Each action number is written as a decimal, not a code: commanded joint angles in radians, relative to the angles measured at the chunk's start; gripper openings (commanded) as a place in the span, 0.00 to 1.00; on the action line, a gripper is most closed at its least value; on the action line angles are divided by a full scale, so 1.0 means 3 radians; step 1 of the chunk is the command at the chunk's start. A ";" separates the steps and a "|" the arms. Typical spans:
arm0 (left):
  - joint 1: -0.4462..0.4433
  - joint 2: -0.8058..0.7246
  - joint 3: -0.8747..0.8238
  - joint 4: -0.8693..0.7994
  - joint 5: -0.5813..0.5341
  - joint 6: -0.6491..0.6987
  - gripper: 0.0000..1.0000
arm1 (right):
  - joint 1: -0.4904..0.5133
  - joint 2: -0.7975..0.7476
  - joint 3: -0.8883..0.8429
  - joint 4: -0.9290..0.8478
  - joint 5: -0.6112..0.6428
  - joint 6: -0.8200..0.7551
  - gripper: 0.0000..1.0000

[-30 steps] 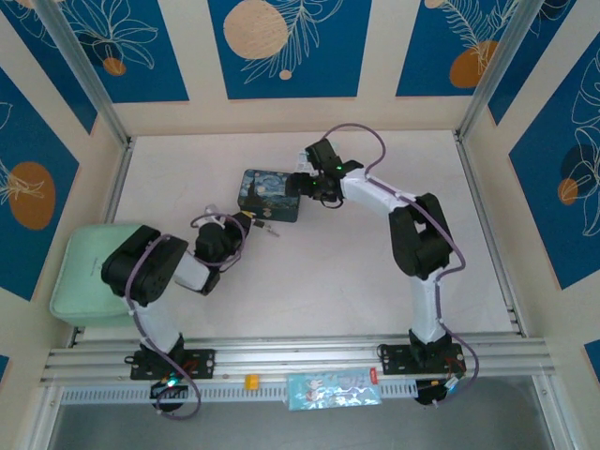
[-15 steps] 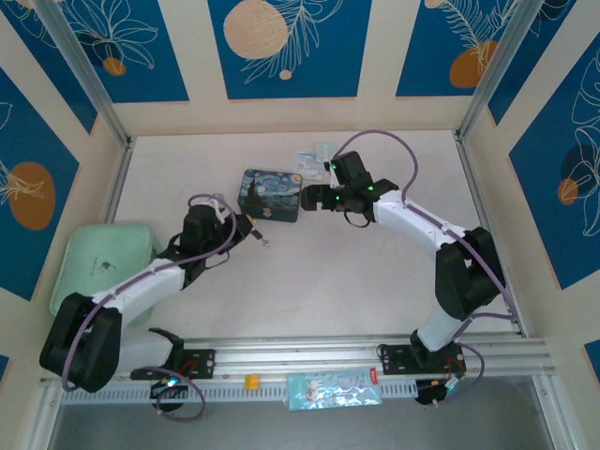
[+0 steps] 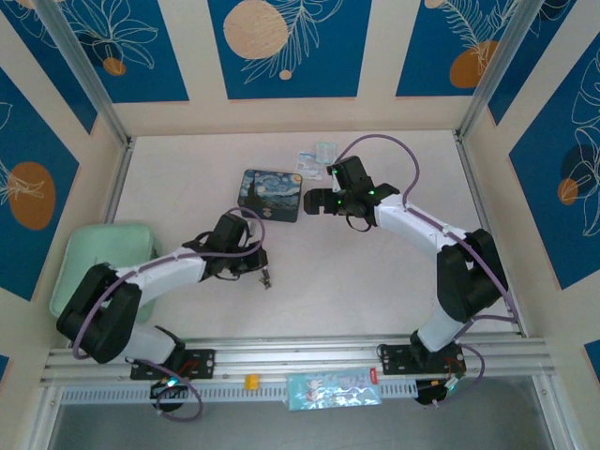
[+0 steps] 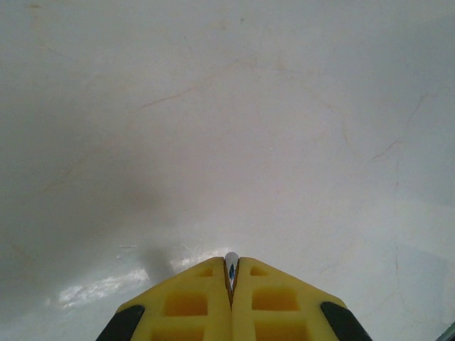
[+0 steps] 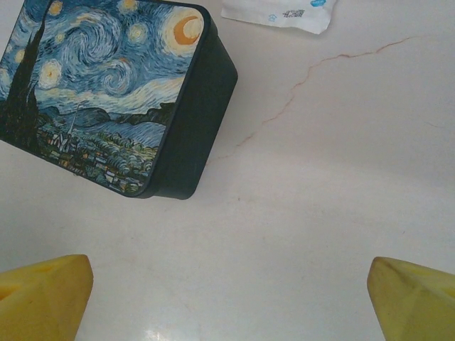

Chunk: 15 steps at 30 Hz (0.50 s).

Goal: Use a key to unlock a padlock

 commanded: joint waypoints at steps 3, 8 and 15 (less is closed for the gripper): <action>-0.0085 0.0299 0.0212 0.0149 -0.0084 0.0131 0.00 | 0.0008 -0.0097 0.0057 0.0064 0.0076 0.0049 0.99; -0.0110 0.0586 0.0415 0.0173 -0.0104 0.0174 0.01 | -0.0002 -0.0150 -0.0017 0.0058 0.0105 0.0067 0.99; -0.0116 0.0648 0.0423 0.0175 -0.0142 0.0153 0.34 | -0.0065 -0.0233 -0.0167 0.0107 0.0141 0.0080 0.99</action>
